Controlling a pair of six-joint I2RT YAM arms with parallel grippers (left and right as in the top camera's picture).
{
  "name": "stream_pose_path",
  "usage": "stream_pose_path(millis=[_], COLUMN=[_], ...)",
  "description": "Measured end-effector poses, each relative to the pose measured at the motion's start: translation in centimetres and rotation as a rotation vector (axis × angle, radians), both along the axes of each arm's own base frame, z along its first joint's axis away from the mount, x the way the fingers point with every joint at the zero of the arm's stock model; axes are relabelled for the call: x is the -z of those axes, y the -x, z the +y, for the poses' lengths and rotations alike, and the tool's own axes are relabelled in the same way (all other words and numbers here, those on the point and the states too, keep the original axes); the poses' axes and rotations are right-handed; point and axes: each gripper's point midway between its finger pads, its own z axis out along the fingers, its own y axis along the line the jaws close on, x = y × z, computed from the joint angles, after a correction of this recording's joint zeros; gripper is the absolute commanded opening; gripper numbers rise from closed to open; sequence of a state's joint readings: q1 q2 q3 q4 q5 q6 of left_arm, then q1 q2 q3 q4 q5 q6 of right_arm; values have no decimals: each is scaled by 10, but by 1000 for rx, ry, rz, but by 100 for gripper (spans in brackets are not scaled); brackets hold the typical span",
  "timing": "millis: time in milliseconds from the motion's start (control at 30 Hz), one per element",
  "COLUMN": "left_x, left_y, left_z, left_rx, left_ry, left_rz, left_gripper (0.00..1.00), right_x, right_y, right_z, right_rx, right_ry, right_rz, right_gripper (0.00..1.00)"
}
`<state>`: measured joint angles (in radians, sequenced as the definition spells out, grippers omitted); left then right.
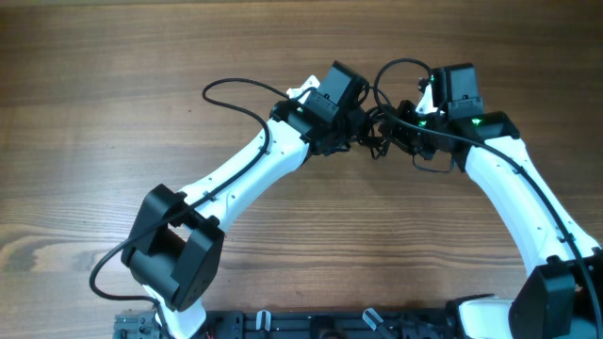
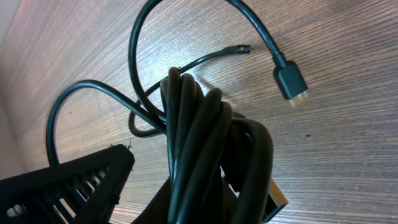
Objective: Untangle cables
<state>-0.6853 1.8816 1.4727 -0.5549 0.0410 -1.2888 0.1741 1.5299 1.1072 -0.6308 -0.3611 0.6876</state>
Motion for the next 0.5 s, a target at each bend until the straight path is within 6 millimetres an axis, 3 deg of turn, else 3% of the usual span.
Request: stream_pose_path(millis=[133,200,233,267,400,500], left_x=[-9,-22,-36,-67,-139,-156], left_y=[-12,-21,-27,-35,-33,-34], left_z=[-2,9,19,38,75,96], left_rx=[73,87,81,63,66,83], left_ry=[18,33,55,98,255,351], left_rz=[-66,-94,-113,-167,-244,-233], left_gripper=[4,4,4,4,4,4], right_x=[1,2,2,1,-9,-24], right_y=[2,2,2,2,-1,-3], right_z=[-1,-1,-1,0,11,19], right_rx=[2,-1,-2,-7,-42,-65], right_ry=[5,7,7,4,-34,-66], right_rz=[9,10,9,5,-26,-61], right_gripper=[17,17,17,17,17,17])
